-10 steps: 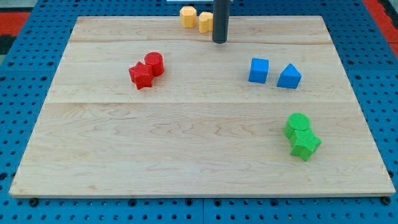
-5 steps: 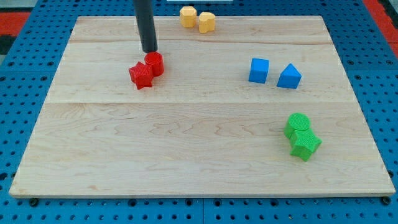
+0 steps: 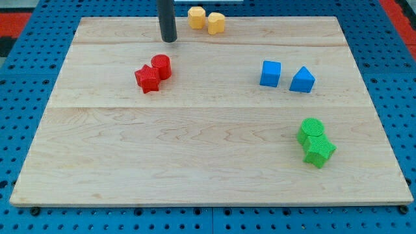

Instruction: Push yellow heart towards top

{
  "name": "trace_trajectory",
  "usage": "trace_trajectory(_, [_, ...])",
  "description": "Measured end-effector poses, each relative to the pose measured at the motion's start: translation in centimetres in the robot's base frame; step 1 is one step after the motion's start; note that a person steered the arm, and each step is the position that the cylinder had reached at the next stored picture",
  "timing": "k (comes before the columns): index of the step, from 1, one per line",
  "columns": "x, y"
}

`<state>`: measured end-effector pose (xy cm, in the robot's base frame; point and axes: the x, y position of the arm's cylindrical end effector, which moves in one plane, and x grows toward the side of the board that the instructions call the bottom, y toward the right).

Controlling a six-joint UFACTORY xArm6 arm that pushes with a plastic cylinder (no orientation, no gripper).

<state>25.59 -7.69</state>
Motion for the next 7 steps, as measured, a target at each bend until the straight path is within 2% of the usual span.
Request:
trace_trajectory(2, [-1.6,6.9])
trace_trajectory(7, [-3.8,9.5])
